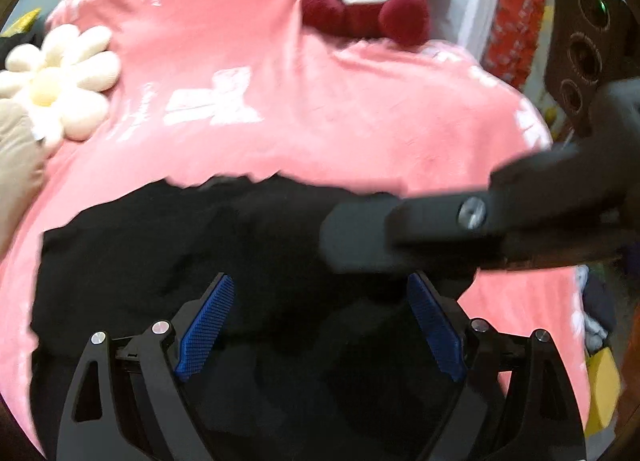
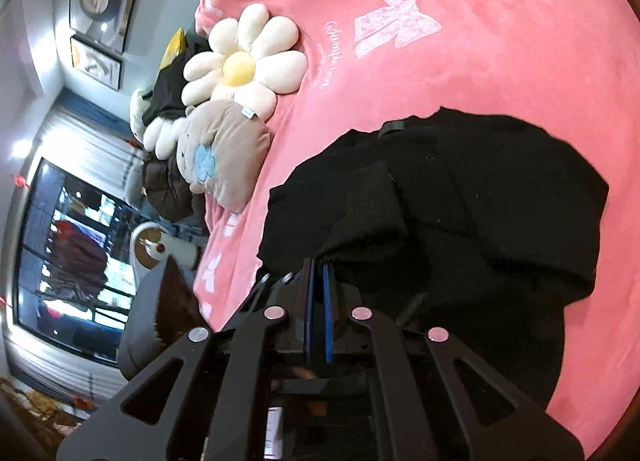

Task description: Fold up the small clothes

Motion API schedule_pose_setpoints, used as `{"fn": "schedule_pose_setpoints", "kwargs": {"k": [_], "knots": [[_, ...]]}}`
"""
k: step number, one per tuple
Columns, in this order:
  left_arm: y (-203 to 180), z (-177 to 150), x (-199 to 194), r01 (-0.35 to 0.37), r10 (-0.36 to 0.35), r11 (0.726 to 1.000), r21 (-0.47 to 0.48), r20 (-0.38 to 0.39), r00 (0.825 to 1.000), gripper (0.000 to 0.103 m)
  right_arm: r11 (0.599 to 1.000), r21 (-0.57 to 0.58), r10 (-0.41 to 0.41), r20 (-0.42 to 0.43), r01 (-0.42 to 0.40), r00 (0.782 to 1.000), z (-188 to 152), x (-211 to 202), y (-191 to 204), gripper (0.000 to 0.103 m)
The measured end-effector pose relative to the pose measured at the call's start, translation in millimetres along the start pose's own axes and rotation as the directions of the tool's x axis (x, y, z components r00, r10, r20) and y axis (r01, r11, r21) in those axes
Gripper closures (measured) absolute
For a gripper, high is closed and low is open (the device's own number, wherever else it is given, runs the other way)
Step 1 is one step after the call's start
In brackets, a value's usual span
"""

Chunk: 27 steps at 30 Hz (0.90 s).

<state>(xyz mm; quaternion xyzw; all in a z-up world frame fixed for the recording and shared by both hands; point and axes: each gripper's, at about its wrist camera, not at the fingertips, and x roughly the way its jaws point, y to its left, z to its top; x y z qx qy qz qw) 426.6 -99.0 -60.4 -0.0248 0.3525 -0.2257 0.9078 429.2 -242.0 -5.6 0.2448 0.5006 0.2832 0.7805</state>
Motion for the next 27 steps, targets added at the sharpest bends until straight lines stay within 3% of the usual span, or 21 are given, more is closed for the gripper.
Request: {"fn": "schedule_pose_setpoints", "kwargs": {"k": [3, 4, 6, 7, 9, 10, 12, 15, 19, 20, 21, 22, 23, 24, 27], "knots": [[24, 12, 6, 0.084, -0.086, 0.994, -0.075, -0.02, 0.996, 0.086, 0.995, -0.053, -0.079, 0.043, 0.082, 0.996, 4, -10, 6, 0.096], [37, 16, 5, 0.111, -0.115, 0.986, -0.122, -0.024, 0.993, 0.098, 0.992, -0.064, -0.103, 0.065, 0.107, 0.993, 4, -14, 7, 0.095], [71, 26, -15, 0.062, -0.056, 0.978, -0.2, 0.035, 0.998, 0.098, 0.963, -0.123, -0.222, 0.138, 0.24, 0.965, 2, -20, 11, 0.079], [87, 31, -29, 0.037, -0.022, 0.973, -0.227, 0.065, 0.998, 0.098, 0.94, -0.156, -0.28, 0.164, 0.305, 0.946, 1, -19, 13, 0.077], [123, 45, -66, -0.008, 0.042, 0.961, -0.277, 0.116, 0.992, 0.098, 0.851, -0.259, -0.419, 0.192, 0.458, 0.887, -4, 0, 20, 0.076], [138, 51, -85, -0.029, 0.073, 0.958, -0.286, 0.142, 0.987, 0.098, 0.799, -0.325, -0.467, 0.193, 0.505, 0.863, -8, 20, 25, 0.076], [161, 60, -117, -0.087, 0.142, 0.953, -0.289, 0.174, 0.975, 0.098, 0.742, -0.419, -0.501, 0.17, 0.523, 0.848, -13, 61, 33, 0.072], [189, 73, -151, -0.126, 0.194, 0.938, -0.322, 0.188, 0.963, 0.098, 0.693, -0.509, -0.512, 0.153, 0.511, 0.845, -15, 111, 44, 0.065], [217, 87, -183, -0.179, 0.256, 0.93, -0.323, 0.218, 0.942, 0.098, 0.725, -0.507, -0.487, 0.1, 0.466, 0.868, 2, 166, 54, 0.062], [221, 88, -187, -0.186, 0.265, 0.927, -0.325, 0.219, 0.939, 0.098, 0.735, -0.497, -0.489, 0.083, 0.461, 0.868, 8, 177, 54, 0.054], [224, 91, -191, -0.194, 0.275, 0.925, -0.327, 0.221, 0.936, 0.098, 0.734, -0.497, -0.501, 0.066, 0.464, 0.863, 13, 190, 52, 0.054], [228, 93, -194, -0.2, 0.278, 0.925, -0.323, 0.218, 0.935, 0.098, 0.728, -0.5, -0.512, 0.058, 0.469, 0.857, 13, 200, 54, 0.057], [233, 92, -197, -0.21, 0.287, 0.923, -0.324, 0.213, 0.934, 0.098, 0.726, -0.497, -0.519, 0.06, 0.476, 0.853, 17, 204, 55, 0.072], [237, 93, -199, -0.214, 0.29, 0.922, -0.323, 0.209, 0.934, 0.098, 0.737, -0.475, -0.519, 0.058, 0.481, 0.853, 22, 202, 58, 0.099], [245, 93, -204, -0.228, 0.302, 0.921, -0.317, 0.208, 0.93, 0.098, 0.792, -0.438, -0.426, 0.103, 0.426, 0.899, 23, 178, 90, 0.1]]}}
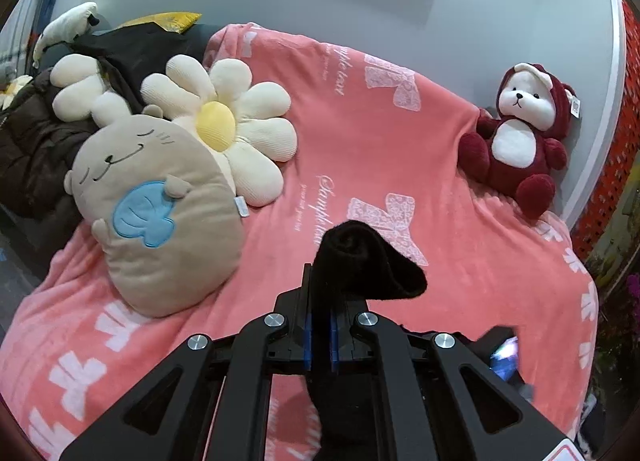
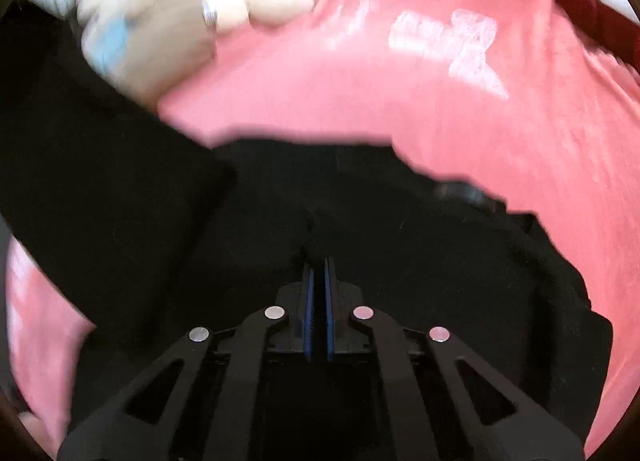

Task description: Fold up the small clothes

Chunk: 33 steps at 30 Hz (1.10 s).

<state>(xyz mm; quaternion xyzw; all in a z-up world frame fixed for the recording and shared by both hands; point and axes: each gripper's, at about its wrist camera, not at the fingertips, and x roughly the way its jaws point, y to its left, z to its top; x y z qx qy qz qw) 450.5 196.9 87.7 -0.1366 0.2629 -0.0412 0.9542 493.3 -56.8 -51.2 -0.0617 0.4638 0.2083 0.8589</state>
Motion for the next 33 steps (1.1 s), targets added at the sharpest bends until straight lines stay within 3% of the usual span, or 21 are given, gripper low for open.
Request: {"fn": "schedule_pose_setpoints", "kwargs": {"k": [3, 5, 7, 9, 10, 11, 12, 14, 16, 17, 19, 20, 21, 23, 25, 26, 27, 30, 33], "knots": [[5, 2, -4, 0.003, -0.003, 1.0, -0.002, 0.014, 1.0, 0.098, 0.993, -0.003, 0.116, -0.01, -0.116, 0.993, 1, -7, 22, 0.098], [4, 2, -5, 0.004, -0.003, 1.0, -0.016, 0.02, 1.0, 0.098, 0.983, -0.006, 0.18, -0.089, -0.182, 0.98, -9, 18, 36, 0.093], [2, 2, -4, 0.007, -0.007, 1.0, -0.025, 0.013, 1.0, 0.098, 0.99, -0.021, 0.134, -0.144, -0.138, 0.98, -25, 35, 42, 0.092], [-3, 0, -4, 0.015, -0.015, 1.0, -0.015, 0.006, 1.0, 0.098, 0.991, 0.032, 0.135, -0.066, -0.133, 0.989, -37, 10, 28, 0.089], [-7, -2, -4, 0.023, -0.023, 1.0, -0.005, 0.003, 1.0, 0.098, 0.987, 0.094, 0.133, -0.004, -0.132, 0.991, -48, -14, 10, 0.082], [-11, -4, -3, 0.03, -0.03, 1.0, 0.005, -0.001, 1.0, 0.098, 0.984, 0.147, 0.098, 0.042, -0.103, 0.994, -61, -36, -9, 0.055], [-15, -6, -3, 0.034, -0.034, 0.999, 0.019, -0.004, 0.999, 0.098, 0.979, 0.196, 0.037, 0.082, -0.053, 0.996, -76, -56, -28, 0.04], [-23, -11, 0, 0.046, -0.046, 0.998, 0.033, -0.015, 0.999, 0.098, 0.947, 0.297, -0.161, 0.1, 0.125, 0.982, -118, -91, -77, 0.04], [-32, -18, 2, 0.066, -0.065, 0.997, 0.037, -0.03, 0.997, 0.098, 0.882, 0.381, -0.31, 0.022, 0.279, 0.95, -157, -103, -123, 0.038], [-37, -22, 2, 0.073, -0.071, 0.997, 0.037, -0.033, 0.997, 0.098, 0.864, 0.415, -0.304, -0.022, 0.285, 0.952, -169, -100, -142, 0.04], [-46, -28, 3, 0.08, -0.079, 0.996, 0.032, -0.037, 0.996, 0.098, 0.853, 0.475, -0.228, -0.034, 0.216, 0.973, -182, -91, -170, 0.048], [-49, -30, 2, 0.086, -0.085, 0.996, 0.028, -0.039, 0.996, 0.098, 0.854, 0.479, -0.209, -0.039, 0.202, 0.977, -183, -85, -179, 0.056], [-52, -32, 2, 0.084, -0.083, 0.996, 0.024, -0.039, 0.996, 0.098, 0.859, 0.463, -0.218, -0.059, 0.22, 0.974, -182, -78, -187, 0.073], [-57, -34, 2, 0.082, -0.081, 0.996, 0.017, -0.045, 0.996, 0.098, 0.821, 0.529, -0.225, -0.045, 0.214, 0.973, -186, -82, -209, 0.084], [-58, -36, 2, 0.082, -0.081, 0.997, 0.011, -0.051, 0.995, 0.098, 0.765, 0.611, -0.217, -0.05, 0.202, 0.975, -197, -88, -227, 0.077], [-59, -37, 3, 0.08, -0.079, 0.997, 0.015, -0.054, 0.995, 0.098, 0.748, 0.636, -0.193, -0.062, 0.188, 0.979, -199, -85, -236, 0.068], [-60, -38, 4, 0.073, -0.072, 0.997, 0.02, -0.055, 0.996, 0.098, 0.743, 0.641, -0.201, -0.06, 0.192, 0.978, -201, -87, -233, 0.068], [-64, -42, 7, 0.076, -0.075, 0.997, 0.018, -0.068, 0.995, 0.098, 0.811, 0.53, -0.287, -0.007, 0.247, 0.958, -182, -103, -196, 0.068], [-66, -43, 8, 0.077, -0.076, 0.997, 0.012, -0.065, 0.995, 0.098, 0.855, 0.472, -0.259, 0.027, 0.216, 0.966, -163, -99, -174, 0.069]]}}
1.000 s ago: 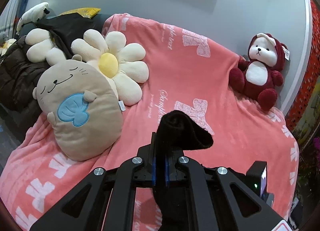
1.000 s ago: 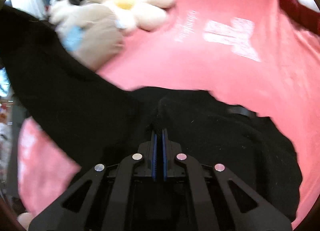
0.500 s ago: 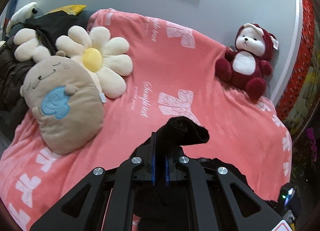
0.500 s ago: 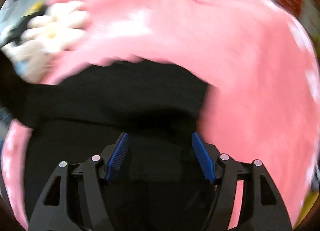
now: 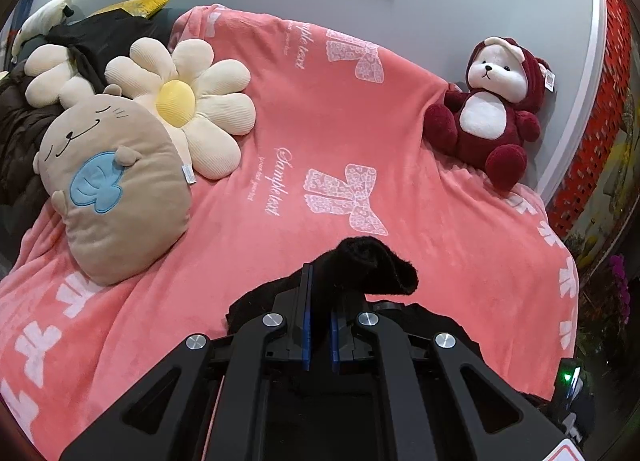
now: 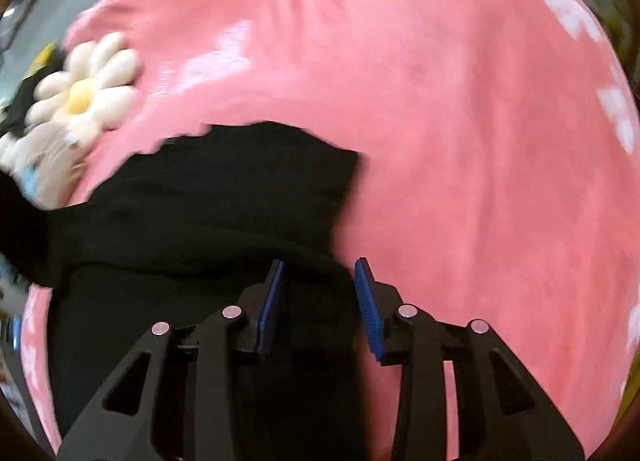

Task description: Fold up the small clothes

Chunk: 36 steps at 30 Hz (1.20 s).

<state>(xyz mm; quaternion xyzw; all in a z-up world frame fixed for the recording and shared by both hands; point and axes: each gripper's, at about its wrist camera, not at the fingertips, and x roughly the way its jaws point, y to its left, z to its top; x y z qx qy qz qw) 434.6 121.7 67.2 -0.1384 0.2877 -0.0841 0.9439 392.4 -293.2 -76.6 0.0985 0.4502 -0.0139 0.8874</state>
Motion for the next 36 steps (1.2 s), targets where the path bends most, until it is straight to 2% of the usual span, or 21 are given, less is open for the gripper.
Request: {"fn": "schedule_pose_setpoints", "kwargs": {"k": [4, 5, 7, 8, 10, 11, 12, 14, 15, 16, 17, 18, 21, 23, 24, 26, 29, 32, 34, 35, 36], "knots": [[-3, 0, -2, 0.01, -0.01, 1.0, 0.005, 0.004, 1.0, 0.098, 0.996, 0.045, 0.073, 0.016, -0.073, 0.997, 15, -1, -7, 0.069], [-4, 1, -2, 0.009, -0.009, 1.0, 0.011, 0.006, 1.0, 0.098, 0.998, 0.031, 0.06, 0.008, -0.06, 0.998, 20, 7, -9, 0.07], [-3, 2, -2, 0.007, -0.007, 1.0, 0.013, 0.003, 1.0, 0.098, 0.998, 0.0, -0.059, -0.098, 0.059, 0.993, 26, 43, -20, 0.071], [-2, 3, -2, 0.008, -0.008, 1.0, 0.008, 0.002, 1.0, 0.098, 0.996, 0.014, -0.081, -0.126, 0.084, 0.989, 29, 59, -28, 0.07], [1, 3, -3, 0.008, -0.008, 1.0, 0.007, -0.002, 1.0, 0.098, 0.991, 0.051, -0.121, -0.084, 0.126, 0.989, 39, 49, -34, 0.068], [1, 3, -4, 0.007, -0.007, 1.0, 0.01, 0.0, 1.0, 0.098, 0.992, 0.048, -0.111, -0.039, 0.113, 0.993, 42, 35, -25, 0.069], [2, 3, -4, 0.006, -0.006, 1.0, 0.011, 0.002, 1.0, 0.098, 0.998, 0.02, -0.059, 0.003, 0.059, 0.998, 43, 19, -6, 0.069], [4, 2, -4, 0.006, -0.006, 1.0, 0.009, 0.0, 1.0, 0.098, 0.998, -0.062, 0.011, 0.007, -0.011, 1.0, 39, 12, 28, 0.069], [4, 2, -3, 0.009, -0.009, 1.0, 0.005, -0.003, 1.0, 0.098, 0.994, -0.105, 0.037, -0.011, -0.038, 0.999, 36, 17, 43, 0.069], [4, 1, -2, 0.012, -0.012, 1.0, 0.002, -0.005, 1.0, 0.098, 0.987, -0.154, 0.033, -0.095, -0.048, 0.995, 28, 40, 60, 0.07], [4, 0, -2, 0.005, -0.005, 1.0, 0.004, -0.004, 1.0, 0.098, 0.986, -0.164, -0.006, -0.145, -0.019, 0.989, 23, 57, 65, 0.07], [5, 0, -2, 0.001, -0.001, 1.0, 0.002, -0.005, 1.0, 0.098, 0.988, -0.156, -0.02, -0.137, -0.002, 0.99, 20, 60, 68, 0.068], [6, 1, -5, 0.005, -0.005, 1.0, -0.013, 0.0, 1.0, 0.098, 0.982, -0.142, 0.116, -0.072, -0.126, 0.991, 25, 36, 99, 0.068], [6, 3, -7, 0.004, -0.003, 1.0, -0.011, 0.008, 1.0, 0.098, 0.966, -0.209, 0.146, -0.044, -0.152, 0.988, 28, 27, 131, 0.069], [5, 5, -7, 0.004, -0.004, 1.0, -0.011, 0.007, 1.0, 0.098, 0.964, -0.202, 0.171, -0.029, -0.174, 0.985, 29, 21, 137, 0.069], [-1, 13, -9, 0.017, -0.017, 1.0, -0.011, 0.007, 1.0, 0.098, 0.965, -0.148, 0.216, -0.004, -0.215, 0.976, 31, 7, 130, 0.069], [-27, 28, -11, 0.065, -0.065, 0.998, 0.014, 0.022, 0.998, 0.098, 0.976, -0.09, 0.202, 0.027, -0.199, 0.979, 24, -14, 99, 0.068], [-83, 40, -6, 0.159, -0.162, 0.985, 0.068, 0.03, 0.986, 0.098, 0.987, -0.05, 0.153, 0.032, -0.151, 0.988, 8, -38, 56, 0.068], [-124, 35, 4, 0.246, -0.246, 0.965, 0.091, -0.009, 0.969, 0.089, 0.995, -0.061, 0.083, 0.03, -0.081, 0.996, -3, -56, 34, 0.068], [-140, 29, 9, 0.264, -0.263, 0.96, 0.094, -0.027, 0.965, 0.079, 0.997, -0.068, 0.047, 0.021, -0.045, 0.999, -8, -61, 24, 0.068], [-157, 18, 14, 0.276, -0.273, 0.957, 0.086, -0.05, 0.961, 0.044, 0.998, -0.064, 0.028, 0.013, -0.027, 1.0, -12, -64, 12, 0.068]]}}
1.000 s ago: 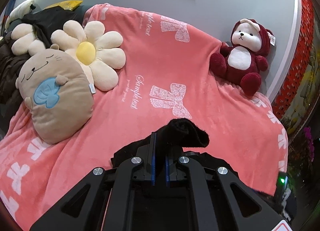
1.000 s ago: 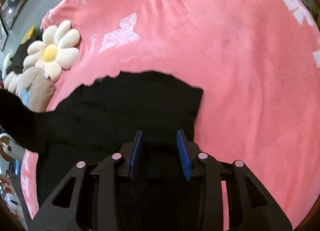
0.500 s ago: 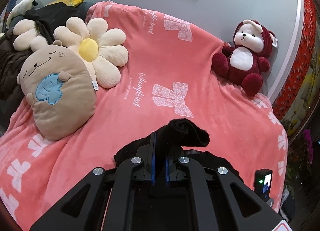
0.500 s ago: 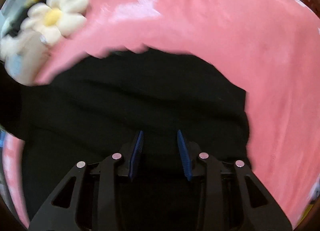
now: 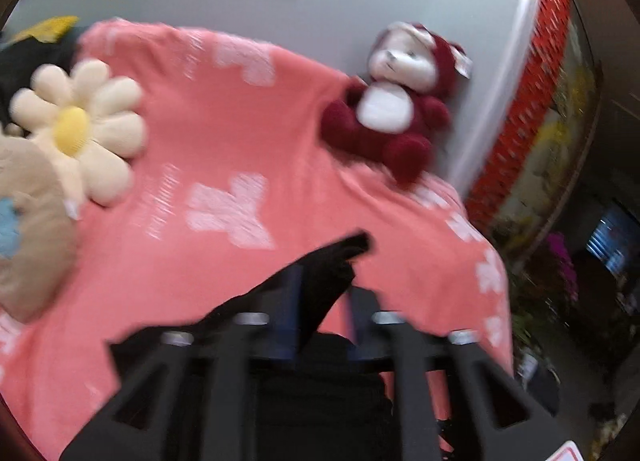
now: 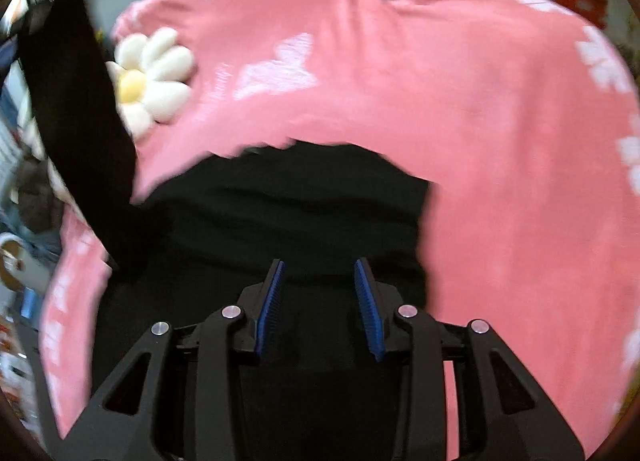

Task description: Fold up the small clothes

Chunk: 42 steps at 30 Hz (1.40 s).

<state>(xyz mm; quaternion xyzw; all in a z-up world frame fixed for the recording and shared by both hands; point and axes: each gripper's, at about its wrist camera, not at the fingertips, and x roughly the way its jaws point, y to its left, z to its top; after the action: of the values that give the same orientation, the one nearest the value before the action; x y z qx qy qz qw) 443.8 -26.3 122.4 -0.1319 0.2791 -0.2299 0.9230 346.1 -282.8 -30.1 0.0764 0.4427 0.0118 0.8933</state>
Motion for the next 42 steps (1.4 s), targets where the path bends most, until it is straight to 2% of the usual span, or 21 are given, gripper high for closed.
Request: {"fn": "schedule_pose_setpoints", "kwargs": {"k": [1, 3, 6, 9, 11, 15, 18, 20, 21, 23, 26, 27, 29, 30, 31, 32, 34, 35, 39, 41, 42], "knots": [[-14, -14, 7, 0.009, -0.009, 1.0, -0.012, -0.007, 1.0, 0.026, 1.0, 0.008, -0.009, -0.009, 0.009, 1.0, -4, -3, -10, 0.068], [-30, -43, 11, 0.04, -0.04, 0.999, -0.012, -0.001, 0.999, 0.026, 0.999, 0.026, -0.02, -0.024, 0.021, 1.0, -8, -9, -30, 0.067], [-43, -100, 17, 0.009, -0.006, 0.999, 0.031, -0.1, 0.995, 0.026, 0.999, 0.047, 0.007, -0.031, -0.006, 0.999, -6, -10, -43, 0.067], [-22, -149, 11, -0.038, 0.03, 0.999, -0.038, -0.2, 0.979, 0.026, 0.996, 0.048, 0.082, -0.052, -0.079, 0.995, 7, 5, -41, 0.066], [-2, -175, 1, -0.096, 0.073, 0.992, -0.082, -0.252, 0.965, 0.026, 0.99, 0.049, 0.133, -0.07, -0.129, 0.989, 17, 19, -35, 0.066], [36, -207, -26, -0.197, 0.158, 0.975, -0.106, -0.299, 0.941, 0.026, 0.984, 0.058, 0.172, -0.101, -0.167, 0.98, 44, 59, -15, 0.065], [55, -216, -45, -0.248, 0.205, 0.962, -0.115, -0.299, 0.932, 0.026, 0.982, 0.117, 0.167, -0.138, -0.151, 0.976, 64, 99, -10, 0.058], [70, -218, -59, -0.277, 0.226, 0.95, -0.144, -0.293, 0.929, 0.026, 0.982, 0.141, 0.146, -0.163, -0.124, 0.976, 71, 123, -5, 0.058], [75, -219, -63, -0.284, 0.232, 0.947, -0.153, -0.29, 0.929, 0.026, 0.983, 0.142, 0.137, -0.17, -0.114, 0.976, 72, 131, -2, 0.067], [84, -218, -71, -0.312, 0.262, 0.937, -0.156, -0.276, 0.925, 0.026, 0.982, 0.155, 0.128, -0.153, -0.104, 0.98, 78, 130, 9, 0.099], [94, -215, -78, -0.326, 0.28, 0.933, -0.153, -0.263, 0.923, 0.026, 0.976, 0.129, 0.172, 0.041, -0.176, 0.984, 95, 70, 18, 0.099], [99, -214, -78, -0.327, 0.28, 0.932, -0.156, -0.263, 0.923, 0.026, 0.979, 0.11, 0.16, 0.103, -0.171, 0.982, 96, 45, 18, 0.099], [103, -213, -77, -0.321, 0.273, 0.932, -0.165, -0.26, 0.926, 0.026, 0.993, 0.088, 0.068, 0.151, -0.082, 0.986, 88, 26, 10, 0.099], [105, -214, -76, -0.322, 0.273, 0.932, -0.165, -0.261, 0.926, 0.026, 0.997, 0.071, 0.018, 0.145, -0.029, 0.989, 81, 28, 6, 0.099], [106, -215, -74, -0.32, 0.27, 0.933, -0.165, -0.267, 0.925, 0.026, 0.997, 0.046, -0.072, 0.105, 0.068, 0.992, 69, 41, -1, 0.099], [107, -217, -74, -0.321, 0.27, 0.932, -0.166, -0.273, 0.923, 0.026, 0.992, 0.031, -0.124, 0.045, 0.122, 0.991, 57, 59, -9, 0.096], [107, -222, -73, -0.307, 0.251, 0.936, -0.173, -0.285, 0.925, 0.026, 0.993, 0.029, -0.113, -0.109, 0.117, 0.988, 36, 93, -22, 0.095], [105, -222, -72, -0.306, 0.25, 0.937, -0.169, -0.287, 0.925, 0.026, 0.994, 0.055, -0.089, -0.115, 0.096, 0.989, 28, 93, -28, 0.095], [99, -210, -61, -0.304, 0.258, 0.943, -0.138, -0.278, 0.925, 0.026, 0.991, 0.127, -0.04, 0.025, 0.037, 0.999, 22, 47, -35, 0.095], [102, -196, -47, -0.302, 0.263, 0.945, -0.122, -0.261, 0.929, 0.026, 0.991, 0.122, -0.054, 0.05, 0.047, 0.997, 26, 39, -36, 0.095], [104, -187, -36, -0.314, 0.277, 0.943, -0.113, -0.263, 0.924, 0.026, 0.993, 0.101, -0.068, 0.055, 0.063, 0.996, 29, 37, -33, 0.095]]}}
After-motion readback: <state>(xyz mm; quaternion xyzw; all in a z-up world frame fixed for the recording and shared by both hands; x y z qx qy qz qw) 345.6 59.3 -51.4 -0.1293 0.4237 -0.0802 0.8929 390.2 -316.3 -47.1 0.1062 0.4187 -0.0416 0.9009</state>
